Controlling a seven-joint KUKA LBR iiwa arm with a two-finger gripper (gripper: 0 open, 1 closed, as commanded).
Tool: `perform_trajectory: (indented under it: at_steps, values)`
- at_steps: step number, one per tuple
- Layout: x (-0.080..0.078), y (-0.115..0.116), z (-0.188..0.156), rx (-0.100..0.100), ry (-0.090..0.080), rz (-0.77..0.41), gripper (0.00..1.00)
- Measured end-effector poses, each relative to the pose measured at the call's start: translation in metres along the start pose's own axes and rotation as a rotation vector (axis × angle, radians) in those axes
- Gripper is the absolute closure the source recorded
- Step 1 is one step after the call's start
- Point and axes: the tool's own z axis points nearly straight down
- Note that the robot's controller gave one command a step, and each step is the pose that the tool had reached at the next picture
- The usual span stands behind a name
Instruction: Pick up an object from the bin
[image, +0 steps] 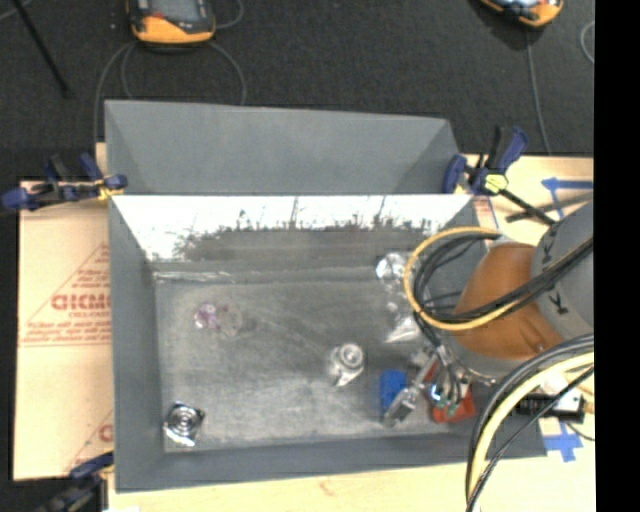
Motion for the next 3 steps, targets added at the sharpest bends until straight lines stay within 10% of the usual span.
perform_trajectory:
  at_steps: [1,2,3]
  values:
    - [0.005,0.016,0.000,0.003,0.000,0.278,0.00]
    - [0.005,0.019,-0.002,-0.001,0.005,0.274,1.00]
    - [-0.001,-0.001,-0.153,0.000,0.002,0.274,1.00]
